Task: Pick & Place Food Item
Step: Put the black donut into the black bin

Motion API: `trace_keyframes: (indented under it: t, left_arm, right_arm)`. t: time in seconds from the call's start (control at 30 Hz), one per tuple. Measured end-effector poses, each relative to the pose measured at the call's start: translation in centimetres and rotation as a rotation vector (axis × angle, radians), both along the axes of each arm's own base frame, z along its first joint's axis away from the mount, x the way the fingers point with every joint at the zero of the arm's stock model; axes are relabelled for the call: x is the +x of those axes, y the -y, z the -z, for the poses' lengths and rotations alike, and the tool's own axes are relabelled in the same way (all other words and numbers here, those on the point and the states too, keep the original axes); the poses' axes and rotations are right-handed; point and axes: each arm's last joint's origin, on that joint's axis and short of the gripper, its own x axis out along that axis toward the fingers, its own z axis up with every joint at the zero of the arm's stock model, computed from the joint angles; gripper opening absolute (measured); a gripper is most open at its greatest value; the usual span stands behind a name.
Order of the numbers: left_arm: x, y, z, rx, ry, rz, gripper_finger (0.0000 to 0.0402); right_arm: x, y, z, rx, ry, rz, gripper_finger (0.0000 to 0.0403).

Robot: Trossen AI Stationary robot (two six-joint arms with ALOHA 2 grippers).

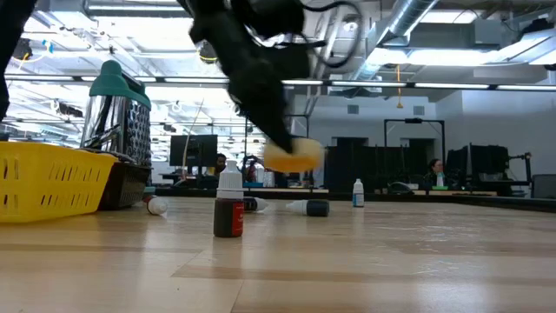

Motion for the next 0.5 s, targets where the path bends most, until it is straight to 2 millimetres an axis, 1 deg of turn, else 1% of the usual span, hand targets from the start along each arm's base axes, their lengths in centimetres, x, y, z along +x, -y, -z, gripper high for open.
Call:
trace_keyframes:
  t: [0.1, 0.13, 0.27, 0.33, 0.43, 0.5]
  left_arm:
    - [-3.0, 0.2, -1.6, -0.042, -0.087, -0.094, 0.0064]
    - [-4.0, 0.3, -2.2, -0.062, -0.09, -0.134, 0.0073]
    - [-8.6, 1.3, -5.0, -0.167, -0.05, -0.31, 0.0111]
    - [-11.0, 2.0, -6.1, -0.212, -0.02, -0.4, 0.0126]
    - [-14.4, 3.1, -6.8, -0.267, -0.019, -0.534, 0.0137]
    - [-16.6, 3.9, -6.6, -0.294, -0.063, -0.637, 0.0136]
  right_arm:
    - [0.0, 0.0, 0.0, 0.003, 0.005, 0.0, 0.0187]
    - [0.0, 0.0, 0.0, 0.004, 0.005, 0.0, 0.0187]
    - [0.0, 0.0, 0.0, 0.005, 0.007, 0.0, 0.0187]
    - [0.0, 0.0, 0.0, 0.008, 0.012, 0.0, 0.0187]
    - [0.0, 0.0, 0.0, 0.019, 0.026, 0.0, 0.0187]
    - [0.0, 0.0, 0.0, 0.019, 0.027, 0.0, 0.0187]
